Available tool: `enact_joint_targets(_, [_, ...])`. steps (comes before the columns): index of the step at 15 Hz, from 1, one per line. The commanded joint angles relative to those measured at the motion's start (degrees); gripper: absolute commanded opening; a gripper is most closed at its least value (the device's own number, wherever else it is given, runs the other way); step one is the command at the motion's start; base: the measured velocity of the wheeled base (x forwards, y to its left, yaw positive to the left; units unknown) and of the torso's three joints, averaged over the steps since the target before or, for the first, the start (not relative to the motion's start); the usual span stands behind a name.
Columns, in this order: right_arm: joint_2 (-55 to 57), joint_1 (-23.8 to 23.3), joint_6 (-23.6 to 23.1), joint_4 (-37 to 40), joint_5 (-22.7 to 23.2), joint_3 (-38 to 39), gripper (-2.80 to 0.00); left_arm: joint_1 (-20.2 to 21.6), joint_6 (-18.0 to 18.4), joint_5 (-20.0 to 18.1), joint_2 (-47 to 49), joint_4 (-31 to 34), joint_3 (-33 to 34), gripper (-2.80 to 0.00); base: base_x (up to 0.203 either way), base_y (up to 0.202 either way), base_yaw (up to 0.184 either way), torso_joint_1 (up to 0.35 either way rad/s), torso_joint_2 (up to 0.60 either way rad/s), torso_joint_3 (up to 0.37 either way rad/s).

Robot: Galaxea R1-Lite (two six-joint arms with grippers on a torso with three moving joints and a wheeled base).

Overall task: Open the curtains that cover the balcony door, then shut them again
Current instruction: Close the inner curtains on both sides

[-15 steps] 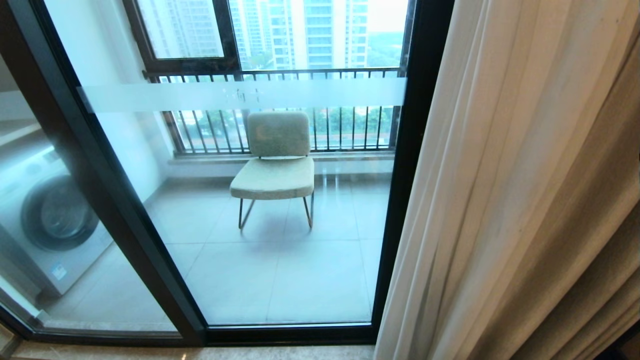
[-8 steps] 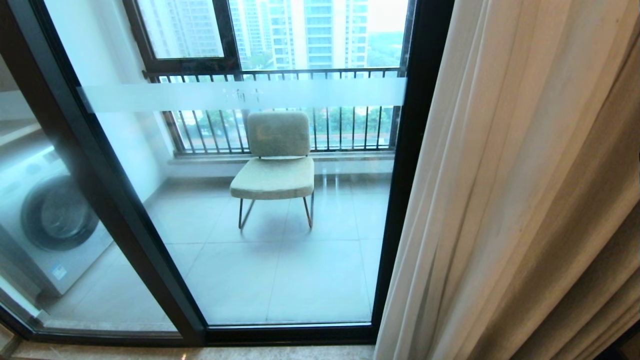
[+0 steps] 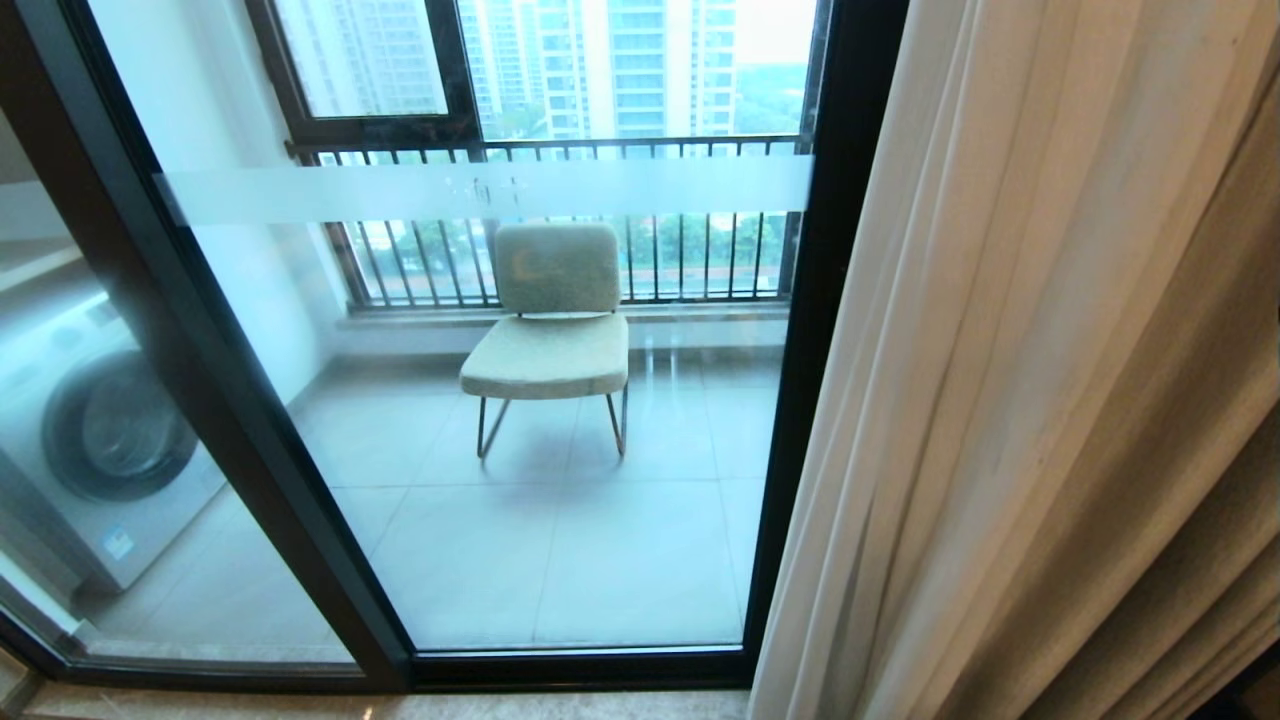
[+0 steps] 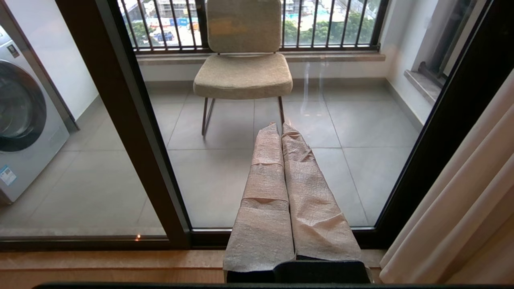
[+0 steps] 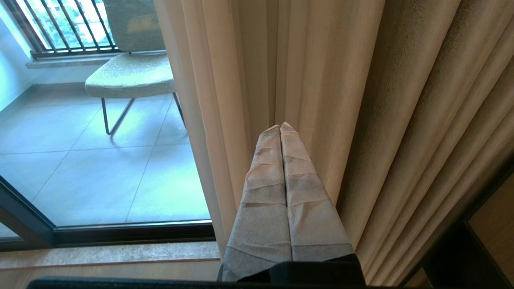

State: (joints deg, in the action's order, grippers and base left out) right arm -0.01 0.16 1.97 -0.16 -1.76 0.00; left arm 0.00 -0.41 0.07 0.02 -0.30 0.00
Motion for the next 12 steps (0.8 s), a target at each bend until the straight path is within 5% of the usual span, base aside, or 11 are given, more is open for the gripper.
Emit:
enact_joint_targets(1, [0.01, 0.02, -0.13, 0.03, 0.01, 0.0, -2.8, 0.0, -0.02, 0.01, -0.02, -0.05, 0.0, -2.8, 0.0, 0.0, 0.0, 0.0, 0.0, 0.0])
enact_joint_targets(12, [0.01, 0.02, -2.67, -3.84, 3.28, -1.87, -2.8, 0.0, -0.02, 0.01, -0.02, -0.05, 0.0, -2.8, 0.0, 0.0, 0.0, 0.0, 0.0, 0.0])
